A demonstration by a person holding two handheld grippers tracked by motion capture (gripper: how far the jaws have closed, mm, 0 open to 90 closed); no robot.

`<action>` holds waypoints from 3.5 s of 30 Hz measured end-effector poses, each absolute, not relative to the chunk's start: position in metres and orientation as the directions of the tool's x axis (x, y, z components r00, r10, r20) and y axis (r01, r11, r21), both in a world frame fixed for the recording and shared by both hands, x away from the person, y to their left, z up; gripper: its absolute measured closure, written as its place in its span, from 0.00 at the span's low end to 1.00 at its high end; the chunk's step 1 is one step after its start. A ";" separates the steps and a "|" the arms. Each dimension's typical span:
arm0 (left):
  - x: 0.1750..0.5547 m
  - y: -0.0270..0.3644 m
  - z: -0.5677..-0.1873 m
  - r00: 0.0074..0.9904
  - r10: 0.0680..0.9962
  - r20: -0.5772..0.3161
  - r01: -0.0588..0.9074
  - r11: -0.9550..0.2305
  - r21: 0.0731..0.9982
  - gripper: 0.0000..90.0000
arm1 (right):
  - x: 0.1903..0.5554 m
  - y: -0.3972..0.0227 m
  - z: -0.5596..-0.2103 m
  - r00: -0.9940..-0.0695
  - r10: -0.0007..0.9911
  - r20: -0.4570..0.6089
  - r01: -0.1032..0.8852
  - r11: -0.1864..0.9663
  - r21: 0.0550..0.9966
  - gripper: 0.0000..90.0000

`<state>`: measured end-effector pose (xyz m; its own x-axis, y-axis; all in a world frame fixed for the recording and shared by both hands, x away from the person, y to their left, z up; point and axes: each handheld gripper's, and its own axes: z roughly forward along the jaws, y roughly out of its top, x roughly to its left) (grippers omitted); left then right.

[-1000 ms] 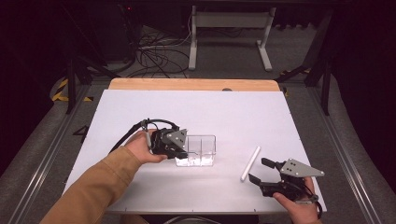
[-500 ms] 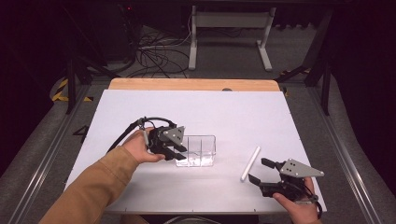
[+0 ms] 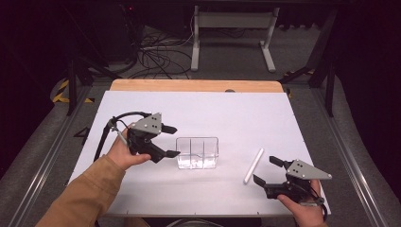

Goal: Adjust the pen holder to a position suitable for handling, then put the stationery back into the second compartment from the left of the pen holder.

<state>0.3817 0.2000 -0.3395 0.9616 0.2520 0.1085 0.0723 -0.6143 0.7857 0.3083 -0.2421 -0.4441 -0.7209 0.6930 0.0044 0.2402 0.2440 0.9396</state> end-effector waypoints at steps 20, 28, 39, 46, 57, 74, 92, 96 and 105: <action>0.352 0.227 -0.350 0.887 0.455 0.074 0.158 -0.450 0.879 0.05 | 0.310 -0.240 -0.433 -0.694 0.720 0.011 0.229 0.205 0.952 0.09; 0.325 0.252 -0.386 0.823 0.567 0.047 0.184 -0.343 0.921 0.04 | 0.312 -0.238 -0.422 -0.697 0.717 -0.017 0.208 0.224 0.952 0.12; 0.300 0.278 -0.431 0.715 0.695 0.075 0.193 -0.299 0.935 0.05 | 0.314 -0.234 -0.417 -0.688 0.725 -0.039 0.212 0.253 0.944 0.16; 0.298 0.289 -0.450 0.702 0.712 -0.024 0.243 -0.207 0.948 0.06 | 0.314 -0.233 -0.419 -0.687 0.726 -0.032 0.221 0.250 0.943 0.17; 0.295 0.291 -0.448 0.639 0.768 0.042 0.215 -0.231 0.949 0.06 | 0.316 -0.233 -0.415 -0.668 0.743 -0.029 0.246 0.257 0.935 0.20; 0.294 0.290 -0.448 0.640 0.766 0.052 0.211 -0.241 0.947 0.07 | 0.343 -0.214 -0.387 -0.536 0.844 0.002 0.482 0.304 0.822 0.33; 0.293 0.290 -0.448 0.636 0.769 0.063 0.207 -0.249 0.946 0.07 | 0.377 -0.205 -0.388 -0.275 0.947 0.167 0.754 0.105 0.648 0.33; 0.293 0.290 -0.448 0.636 0.769 0.063 0.209 -0.250 0.945 0.07 | 0.380 -0.203 -0.389 -0.226 0.954 0.198 0.797 0.064 0.601 0.33; 0.292 0.292 -0.447 0.634 0.771 0.067 0.204 -0.249 0.947 0.07 | 0.394 -0.194 -0.389 -0.049 0.967 0.250 0.885 -0.075 0.461 0.32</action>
